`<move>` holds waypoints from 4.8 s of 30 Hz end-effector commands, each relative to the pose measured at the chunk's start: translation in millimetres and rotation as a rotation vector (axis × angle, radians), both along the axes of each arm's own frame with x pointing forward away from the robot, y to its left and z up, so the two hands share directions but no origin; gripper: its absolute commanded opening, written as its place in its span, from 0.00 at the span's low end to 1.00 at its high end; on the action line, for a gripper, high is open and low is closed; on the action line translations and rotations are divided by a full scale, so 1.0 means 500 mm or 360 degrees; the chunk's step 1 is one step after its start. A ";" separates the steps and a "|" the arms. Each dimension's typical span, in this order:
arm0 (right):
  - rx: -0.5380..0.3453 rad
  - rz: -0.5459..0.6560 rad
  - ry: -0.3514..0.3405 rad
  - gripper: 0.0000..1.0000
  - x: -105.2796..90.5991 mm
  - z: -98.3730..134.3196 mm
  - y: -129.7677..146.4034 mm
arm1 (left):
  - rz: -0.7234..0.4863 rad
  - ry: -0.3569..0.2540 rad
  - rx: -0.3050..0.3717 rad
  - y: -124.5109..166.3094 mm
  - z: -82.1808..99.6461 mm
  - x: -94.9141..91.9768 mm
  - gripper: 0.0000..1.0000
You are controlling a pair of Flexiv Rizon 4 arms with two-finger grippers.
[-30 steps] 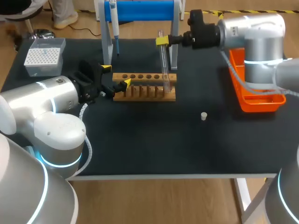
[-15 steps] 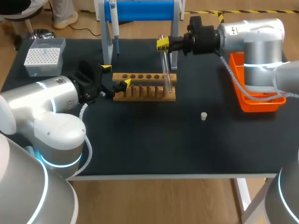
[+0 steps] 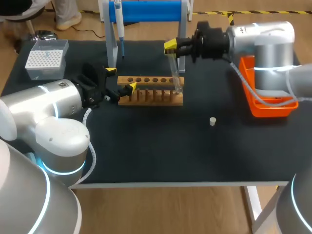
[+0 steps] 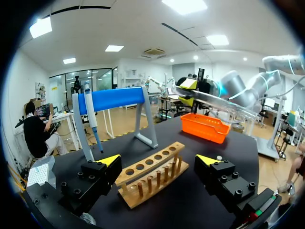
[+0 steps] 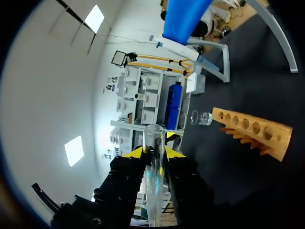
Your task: Invert the test tube, pick up the pipette, mount the tip to pipette, aspirate from beaker and dispense into the tube, eject the tip, return the pipette, and cap with the stopper.
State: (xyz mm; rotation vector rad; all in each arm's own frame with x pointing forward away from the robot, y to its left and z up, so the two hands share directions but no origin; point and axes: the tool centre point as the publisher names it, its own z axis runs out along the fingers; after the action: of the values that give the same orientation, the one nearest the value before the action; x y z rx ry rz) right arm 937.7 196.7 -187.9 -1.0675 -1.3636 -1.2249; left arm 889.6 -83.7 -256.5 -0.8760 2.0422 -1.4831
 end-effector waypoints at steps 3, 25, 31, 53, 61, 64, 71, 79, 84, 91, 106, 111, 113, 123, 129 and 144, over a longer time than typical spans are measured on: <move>-0.0015 0.0027 0.0128 0.00 0.014 -0.014 0.000 | -0.0007 -0.0008 -0.0012 0.002 -0.004 0.001 1.00; -0.0001 0.0026 0.0195 0.00 0.020 -0.019 0.003 | -0.0007 -0.0008 -0.0012 0.002 -0.004 0.001 1.00; 0.0014 0.0004 0.0193 0.00 0.021 -0.017 0.003 | -0.0007 -0.0008 -0.0012 0.002 -0.004 0.001 1.00; 0.0014 0.0004 0.0193 0.00 0.021 -0.017 0.003 | -0.0413 -0.0657 0.0170 -0.009 0.044 -0.003 1.00; 0.0014 0.0004 0.0193 0.00 0.021 -0.017 0.003 | -0.0761 -0.1132 0.0060 -0.009 0.068 -0.018 1.00; 0.0014 0.0004 0.0193 0.00 0.021 -0.017 0.003 | -0.0889 -0.1192 0.0036 -0.004 0.070 -0.018 1.00; 0.0014 0.0004 0.0193 0.00 0.021 -0.017 0.003 | -0.0947 -0.1051 0.0071 0.000 0.083 -0.009 1.00; 0.0014 0.0004 0.0193 0.00 0.021 -0.017 0.003 | -0.0947 -0.1051 0.0071 0.000 0.083 -0.009 1.00; 0.0014 0.0004 0.0193 0.00 0.021 -0.017 0.003 | -0.0963 -0.1161 0.0106 -0.006 0.091 -0.009 1.00; 0.0014 0.0004 0.0193 0.00 0.021 -0.017 0.003 | -0.0853 -0.1649 0.0631 -0.032 0.126 -0.030 1.00; 0.0014 0.0004 0.0193 0.00 0.021 -0.017 0.003 | -0.0793 -0.2016 0.1006 -0.051 0.149 -0.059 1.00; 0.0014 0.0004 0.0193 0.00 0.021 -0.017 0.003 | -0.0793 -0.2016 0.1006 -0.051 0.149 -0.059 1.00; 0.0014 0.0004 0.0193 0.00 0.021 -0.017 0.003 | -0.0793 -0.2016 0.1006 -0.051 0.149 -0.059 1.00; 0.0014 0.0004 0.0193 0.00 0.021 -0.017 0.003 | -0.1035 -0.2357 0.1124 -0.094 0.174 -0.060 1.00; 0.0014 0.0004 0.0193 0.00 0.021 -0.017 0.003 | -0.1169 -0.2508 0.1166 -0.126 0.176 -0.072 1.00; 0.0014 0.0004 0.0193 0.00 0.021 -0.017 0.003 | -0.1142 -0.2505 0.0980 -0.209 0.136 -0.088 1.00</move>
State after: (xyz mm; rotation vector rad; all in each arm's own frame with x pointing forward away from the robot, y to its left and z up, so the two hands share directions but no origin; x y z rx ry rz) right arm 948.3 198.4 -197.2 -1.1127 -1.2626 -1.1463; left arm 840.9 -173.4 -181.9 1.1094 1.2720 -0.9869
